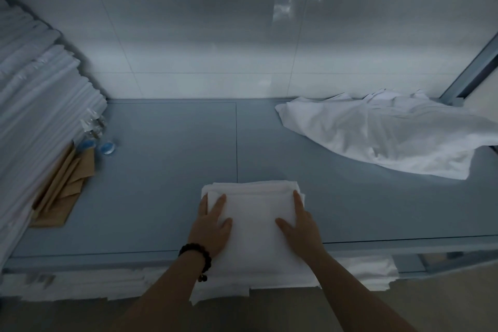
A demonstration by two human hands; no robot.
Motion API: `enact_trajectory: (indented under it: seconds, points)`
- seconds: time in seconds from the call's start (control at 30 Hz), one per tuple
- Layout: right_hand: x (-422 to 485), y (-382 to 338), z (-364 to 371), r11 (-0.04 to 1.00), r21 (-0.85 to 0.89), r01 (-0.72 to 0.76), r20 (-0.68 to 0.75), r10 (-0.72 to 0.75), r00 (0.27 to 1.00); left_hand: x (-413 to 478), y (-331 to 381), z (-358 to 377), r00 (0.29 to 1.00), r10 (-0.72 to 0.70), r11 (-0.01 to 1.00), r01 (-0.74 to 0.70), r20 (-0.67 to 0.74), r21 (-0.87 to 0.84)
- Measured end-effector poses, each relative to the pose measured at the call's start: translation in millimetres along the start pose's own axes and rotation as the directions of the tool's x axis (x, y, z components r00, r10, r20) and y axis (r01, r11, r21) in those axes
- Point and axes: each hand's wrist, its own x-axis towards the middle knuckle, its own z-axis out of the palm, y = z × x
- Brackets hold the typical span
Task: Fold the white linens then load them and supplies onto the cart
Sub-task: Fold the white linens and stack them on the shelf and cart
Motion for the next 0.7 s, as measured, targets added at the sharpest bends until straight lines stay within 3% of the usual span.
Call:
enact_trajectory:
  seconds: [0.3, 0.7]
  points:
    - [-2, 3, -6, 0.999, 0.033, 0.034, 0.001, -0.034, 0.999, -6, -1, -22, 0.996, 0.089, 0.962, -0.087, -0.002, -0.258]
    - [-6, 6, -6, 0.998, 0.068, 0.013, -0.003, -0.012, 1.0, -9, 0, -27, 0.996, 0.073, 0.897, -0.044, 0.05, -0.441]
